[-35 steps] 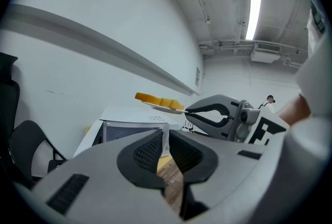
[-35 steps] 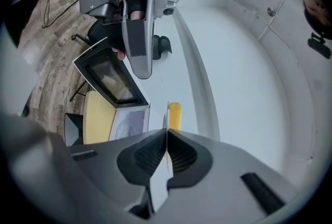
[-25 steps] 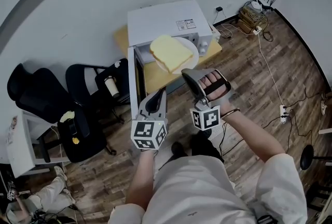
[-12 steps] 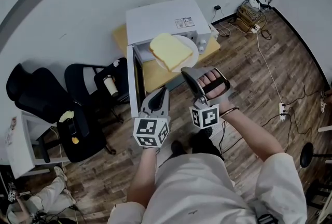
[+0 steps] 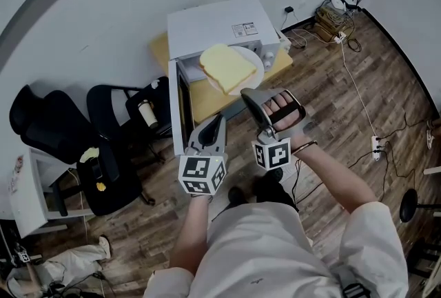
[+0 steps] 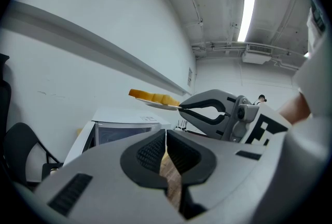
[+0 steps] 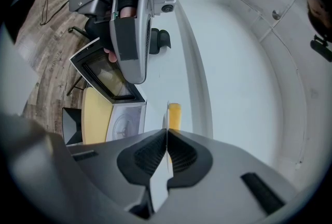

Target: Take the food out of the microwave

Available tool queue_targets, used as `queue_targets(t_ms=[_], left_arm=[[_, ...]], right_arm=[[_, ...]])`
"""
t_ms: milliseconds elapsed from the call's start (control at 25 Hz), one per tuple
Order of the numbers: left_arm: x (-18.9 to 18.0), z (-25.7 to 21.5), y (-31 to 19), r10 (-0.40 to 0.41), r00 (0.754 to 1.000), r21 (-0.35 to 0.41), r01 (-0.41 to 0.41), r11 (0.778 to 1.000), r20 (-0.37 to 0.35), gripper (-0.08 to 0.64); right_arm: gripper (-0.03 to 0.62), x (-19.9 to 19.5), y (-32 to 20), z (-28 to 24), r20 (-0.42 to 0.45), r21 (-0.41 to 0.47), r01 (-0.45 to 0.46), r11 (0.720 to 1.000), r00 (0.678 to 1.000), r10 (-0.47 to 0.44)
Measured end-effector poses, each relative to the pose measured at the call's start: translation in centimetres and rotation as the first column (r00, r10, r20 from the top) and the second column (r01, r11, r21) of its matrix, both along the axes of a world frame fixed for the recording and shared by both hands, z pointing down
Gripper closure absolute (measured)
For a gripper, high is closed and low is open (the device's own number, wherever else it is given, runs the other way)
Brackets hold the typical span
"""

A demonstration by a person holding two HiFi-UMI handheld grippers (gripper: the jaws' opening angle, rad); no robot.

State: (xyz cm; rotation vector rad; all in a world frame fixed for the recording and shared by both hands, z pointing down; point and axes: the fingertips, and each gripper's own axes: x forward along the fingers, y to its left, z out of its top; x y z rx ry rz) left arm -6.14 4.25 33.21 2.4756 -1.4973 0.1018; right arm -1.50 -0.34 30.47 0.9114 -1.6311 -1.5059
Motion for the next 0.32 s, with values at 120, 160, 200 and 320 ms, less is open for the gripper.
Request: queue_targets(t_ms=[120, 160, 200, 320], left_arm=[[0.14, 0.06, 0.03, 0.004, 1.000, -0.001, -0.004, 1.000, -0.001, 0.549], [0.15, 0.06, 0.06, 0.004, 1.000, -0.001, -0.004, 1.000, -0.002, 0.549], [0.17, 0.05, 0.10, 0.005, 1.000, -0.001, -0.005, 1.000, -0.003, 0.549], [0.25, 0.02, 0.24, 0.006, 1.000, 0.000, -0.006, 1.000, -0.004, 0.549]], right_arm=[[0.586, 0.11, -0.01, 0.09, -0.003, 0.002, -0.006, 1.000, 1.000, 0.006], [0.586, 0.15, 0.00, 0.12, -0.005, 0.004, -0.010, 1.000, 1.000, 0.010], [0.586, 0.19, 0.01, 0.15, -0.006, 0.006, -0.014, 1.000, 1.000, 0.014], [0.586, 0.34, 0.08, 0.19, -0.010, 0.010, -0.022, 1.000, 1.000, 0.023]])
